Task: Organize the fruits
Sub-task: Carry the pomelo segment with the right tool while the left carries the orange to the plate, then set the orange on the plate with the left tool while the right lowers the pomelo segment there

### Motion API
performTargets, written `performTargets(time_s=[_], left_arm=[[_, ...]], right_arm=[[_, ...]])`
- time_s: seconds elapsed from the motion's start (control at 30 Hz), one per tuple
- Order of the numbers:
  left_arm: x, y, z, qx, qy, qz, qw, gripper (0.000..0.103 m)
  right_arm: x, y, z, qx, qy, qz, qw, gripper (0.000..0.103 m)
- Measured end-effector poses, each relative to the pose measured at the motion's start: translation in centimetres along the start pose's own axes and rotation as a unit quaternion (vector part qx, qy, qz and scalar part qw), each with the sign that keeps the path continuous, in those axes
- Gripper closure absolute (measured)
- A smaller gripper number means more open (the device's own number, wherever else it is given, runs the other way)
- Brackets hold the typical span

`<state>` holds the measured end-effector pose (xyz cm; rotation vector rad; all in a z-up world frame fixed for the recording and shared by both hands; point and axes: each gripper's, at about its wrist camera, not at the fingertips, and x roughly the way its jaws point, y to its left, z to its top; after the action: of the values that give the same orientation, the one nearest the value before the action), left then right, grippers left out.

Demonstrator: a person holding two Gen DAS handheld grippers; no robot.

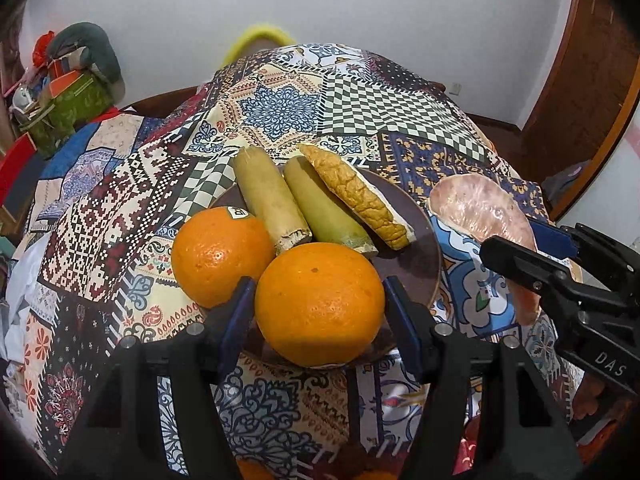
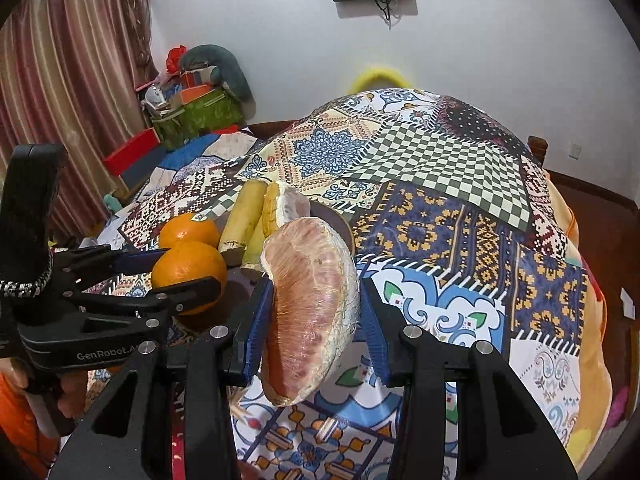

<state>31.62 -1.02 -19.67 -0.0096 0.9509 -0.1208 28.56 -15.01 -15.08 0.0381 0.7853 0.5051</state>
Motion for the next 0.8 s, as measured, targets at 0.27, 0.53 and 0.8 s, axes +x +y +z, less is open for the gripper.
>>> performTargets(time_s=[0.27, 0.53, 0.8], left_arm=[[0.4, 0.0, 0.0, 0.005, 0.008, -0.007, 0.9999, 0.039], [-2.0, 0.8, 0.6, -0.010, -0.028, -0.011, 0.9995, 0.039], [-4.5, 3.1, 0.5, -0.019, -0.049, 0.022, 0.9984, 0.039]], right_arm=[[0.7, 0.4, 0.4, -0.006, 0.002, 0.007, 1.000, 0.063], [0.9, 0.8, 0.8, -0.014, 0.001, 0.010, 1.000, 0.063], [1.3, 2.1, 1.7, -0.026, -0.001, 0.022, 0.999, 0.063]])
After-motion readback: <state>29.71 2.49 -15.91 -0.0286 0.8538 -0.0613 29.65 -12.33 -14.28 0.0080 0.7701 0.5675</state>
